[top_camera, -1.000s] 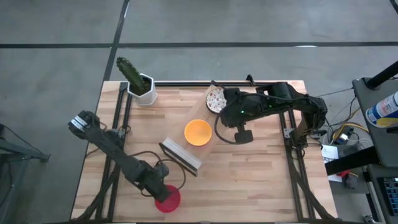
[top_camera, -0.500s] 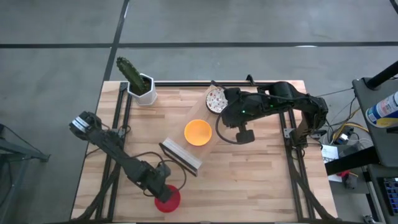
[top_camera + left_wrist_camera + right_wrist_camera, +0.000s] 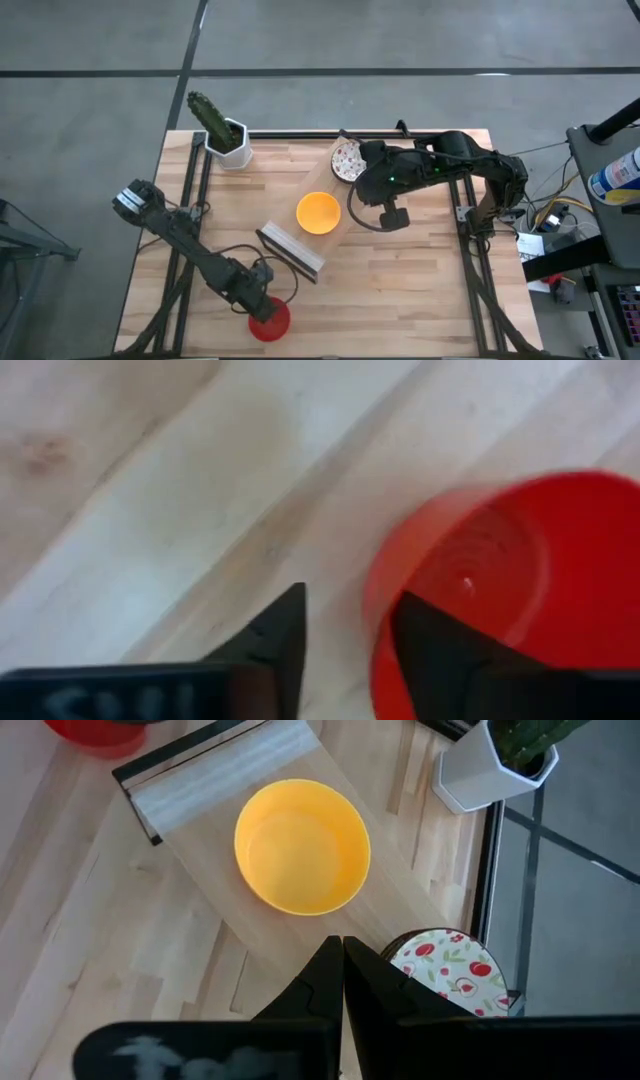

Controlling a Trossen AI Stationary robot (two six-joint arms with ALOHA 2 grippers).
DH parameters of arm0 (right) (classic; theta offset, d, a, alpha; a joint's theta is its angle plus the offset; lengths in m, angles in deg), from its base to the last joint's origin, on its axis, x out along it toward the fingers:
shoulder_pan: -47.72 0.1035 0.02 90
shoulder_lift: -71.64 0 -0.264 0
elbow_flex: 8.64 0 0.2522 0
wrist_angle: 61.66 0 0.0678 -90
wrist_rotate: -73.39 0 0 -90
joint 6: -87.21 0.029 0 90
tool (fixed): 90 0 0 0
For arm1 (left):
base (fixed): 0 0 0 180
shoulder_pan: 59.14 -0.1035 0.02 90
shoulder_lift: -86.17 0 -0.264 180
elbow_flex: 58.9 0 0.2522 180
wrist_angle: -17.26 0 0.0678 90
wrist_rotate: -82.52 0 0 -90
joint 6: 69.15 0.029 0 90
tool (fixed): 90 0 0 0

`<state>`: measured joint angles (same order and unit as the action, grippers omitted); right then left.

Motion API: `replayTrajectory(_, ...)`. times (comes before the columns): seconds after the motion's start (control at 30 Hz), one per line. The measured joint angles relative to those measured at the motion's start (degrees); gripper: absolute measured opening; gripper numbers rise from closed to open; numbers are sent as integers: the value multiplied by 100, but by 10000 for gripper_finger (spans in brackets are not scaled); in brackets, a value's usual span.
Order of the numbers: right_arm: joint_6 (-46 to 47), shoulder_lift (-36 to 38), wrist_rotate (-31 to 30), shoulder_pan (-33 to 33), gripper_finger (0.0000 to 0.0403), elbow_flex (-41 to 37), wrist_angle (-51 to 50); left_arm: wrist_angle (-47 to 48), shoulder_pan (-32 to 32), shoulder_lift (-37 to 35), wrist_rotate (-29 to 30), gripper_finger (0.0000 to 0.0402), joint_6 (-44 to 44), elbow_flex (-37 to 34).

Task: Pick & Place Mini bowls
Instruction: Stack the red bowl on the top of the yellow bowl on the shelf

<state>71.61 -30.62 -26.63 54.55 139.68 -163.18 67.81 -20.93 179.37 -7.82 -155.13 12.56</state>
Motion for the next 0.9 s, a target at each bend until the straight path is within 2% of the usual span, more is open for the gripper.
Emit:
replayTrajectory(0.17,1,0,-2,0,8,0,14,9,-72,0,203,35,-2,-4)
replayTrajectory(0.23,2,0,-2,0,8,0,16,2,-91,-21,223,10,-17,-4)
replayTrajectory(0.4,99,0,-4,0,8,0,11,-1,-98,-221,130,3,-70,90)
replayTrajectory(0.57,314,19,-64,0,8,-2,-28,-18,-87,-721,190,2,-155,465)
replayTrajectory(0.73,504,182,-530,-2,8,-2,-37,46,-87,-1284,614,1,-357,850)
replayTrajectory(0.9,516,452,-1069,-41,8,-2,-32,14,-130,-1815,1260,1,-194,1142)
